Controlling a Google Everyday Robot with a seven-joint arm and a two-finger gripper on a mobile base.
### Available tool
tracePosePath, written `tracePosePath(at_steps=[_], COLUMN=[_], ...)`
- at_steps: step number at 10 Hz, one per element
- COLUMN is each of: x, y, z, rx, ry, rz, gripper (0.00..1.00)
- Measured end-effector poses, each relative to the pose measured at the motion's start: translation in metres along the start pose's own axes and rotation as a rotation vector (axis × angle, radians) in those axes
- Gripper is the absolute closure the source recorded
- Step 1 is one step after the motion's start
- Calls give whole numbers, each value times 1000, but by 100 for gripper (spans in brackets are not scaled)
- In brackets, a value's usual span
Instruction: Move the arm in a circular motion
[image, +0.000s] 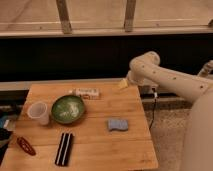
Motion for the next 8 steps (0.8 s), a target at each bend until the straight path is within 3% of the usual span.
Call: tracePosePath(at_steps=[3,5,8], x=[-29,-21,8], y=[83,137,181], z=[-3,-12,-27], rx=[-72,-121,-158], ry=[-30,-27,9], rz=[-164,-254,-320], gripper=[20,20,20])
